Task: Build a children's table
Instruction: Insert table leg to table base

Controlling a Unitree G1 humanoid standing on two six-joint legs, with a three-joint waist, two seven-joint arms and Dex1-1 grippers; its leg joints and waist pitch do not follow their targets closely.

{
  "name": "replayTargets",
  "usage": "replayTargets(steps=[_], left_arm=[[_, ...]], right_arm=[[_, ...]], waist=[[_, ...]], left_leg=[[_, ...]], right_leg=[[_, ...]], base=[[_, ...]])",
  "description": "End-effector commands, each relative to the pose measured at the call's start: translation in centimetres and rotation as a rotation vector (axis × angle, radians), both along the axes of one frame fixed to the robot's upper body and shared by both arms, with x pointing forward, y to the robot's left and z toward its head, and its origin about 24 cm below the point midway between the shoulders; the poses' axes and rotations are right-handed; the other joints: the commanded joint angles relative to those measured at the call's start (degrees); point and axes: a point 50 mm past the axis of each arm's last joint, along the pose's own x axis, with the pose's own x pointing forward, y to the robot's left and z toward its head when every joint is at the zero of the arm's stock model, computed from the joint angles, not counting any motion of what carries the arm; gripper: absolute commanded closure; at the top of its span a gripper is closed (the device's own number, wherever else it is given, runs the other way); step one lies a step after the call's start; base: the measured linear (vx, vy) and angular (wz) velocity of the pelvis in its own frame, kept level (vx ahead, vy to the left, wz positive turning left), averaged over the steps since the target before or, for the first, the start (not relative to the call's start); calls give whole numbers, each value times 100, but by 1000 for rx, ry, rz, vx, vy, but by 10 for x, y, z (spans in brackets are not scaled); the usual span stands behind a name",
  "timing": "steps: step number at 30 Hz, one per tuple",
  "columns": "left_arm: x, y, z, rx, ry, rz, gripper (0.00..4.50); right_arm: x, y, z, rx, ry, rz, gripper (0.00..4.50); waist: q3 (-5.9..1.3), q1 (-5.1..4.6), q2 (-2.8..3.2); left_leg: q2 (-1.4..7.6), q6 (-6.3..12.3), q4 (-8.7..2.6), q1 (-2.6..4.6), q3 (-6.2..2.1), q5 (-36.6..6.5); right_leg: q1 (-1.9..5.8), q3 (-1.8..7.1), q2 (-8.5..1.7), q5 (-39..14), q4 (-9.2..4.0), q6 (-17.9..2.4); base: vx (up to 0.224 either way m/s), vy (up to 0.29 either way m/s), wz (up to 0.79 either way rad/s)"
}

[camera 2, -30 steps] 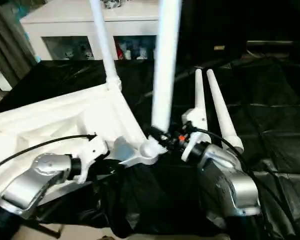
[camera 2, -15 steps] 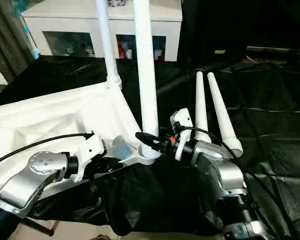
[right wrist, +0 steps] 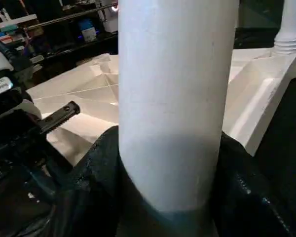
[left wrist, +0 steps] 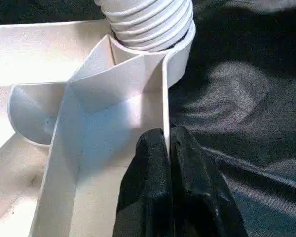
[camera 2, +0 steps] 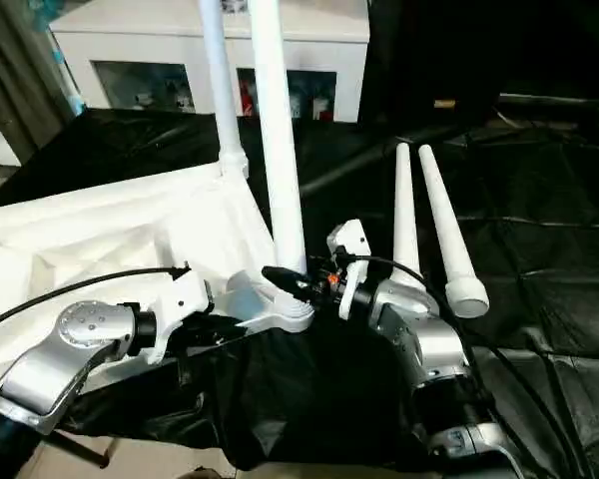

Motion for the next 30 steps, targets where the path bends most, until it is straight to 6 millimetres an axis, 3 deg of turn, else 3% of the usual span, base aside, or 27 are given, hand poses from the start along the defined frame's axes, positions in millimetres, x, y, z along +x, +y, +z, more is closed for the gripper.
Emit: replayTargets(steps=[1, 4, 6, 9, 11, 15, 17, 19, 20, 30], left_arm=[[3, -4, 3, -13, -22, -17, 450], [3, -3, 3, -11, -23, -13, 450], [3, -3, 3, -10, -23, -12, 450], [4, -1, 3, -5, -28, -9, 450], [5, 0, 4, -2, -31, -7, 450], [7, 0, 4, 1, -36, -5, 450], [8, 1, 5, 5, -40, -4, 450], [9, 2, 5, 8, -43, -3, 450], [9, 2, 5, 9, -45, -3, 450], [13, 1, 5, 14, -58, -3, 450]], right_arm=[[2, 5, -5, -20, 0, 9, 259], [3, 5, -9, 4, 11, -10, 259], [3, 5, -11, 17, 18, -16, 259], [3, 2, -20, 64, 39, -68, 259], [1, -2, -27, 83, 50, -105, 259], [-4, -7, -38, 97, 65, -152, 259], [-9, -11, -46, 103, 71, -184, 259], [-12, -14, -51, 107, 70, -205, 259], [-15, -17, -53, 103, 64, -215, 259], [-31, -43, -57, 53, -15, -268, 259]], waist=[[-375, 15, -80], [-357, 16, -41], [-351, 2, -47], [-351, 3, 0], [-346, -3, -11], [-350, 0, 26], [-343, 5, 71], [-330, 8, 68], [-323, 7, 94], [-329, 56, 111]], left_leg=[[422, 566, -409, 103, -139, -266], [428, 453, -442, 107, -146, -552], [439, 360, -467, 108, -150, -693], [444, 272, -486, 120, -158, -820], [445, 245, -491, 114, -152, -890], [446, 203, -505, 115, -159, -977], [450, 144, -520, 123, -164, -1141], [460, 43, -551, 143, -171, -1417], [460, 2, -561, 150, -180, -1519], [465, 24, -580, 153, -184, -1586]], right_leg=[[209, 219, -428, 567, -350, -1750], [210, 218, -440, 197, -384, -1723], [210, 221, -443, 52, -403, -1688], [198, 217, -438, 11, -408, -1663], [199, 226, -450, 10, -416, -1684], [201, 214, -438, 102, -408, -1721], [193, 215, -442, -23, -425, -1704], [188, 225, -445, -247, -454, -1675], [186, 228, -445, -341, -455, -1672], [192, 236, -442, -169, -481, -1588]], base=[[0, 0, 0], [0, 0, 0], [0, 0, 0], [0, 0, 0], [0, 0, 0], [0, 0, 0], [0, 0, 0], [0, 0, 0], [0, 0, 0], [0, 0, 0]])
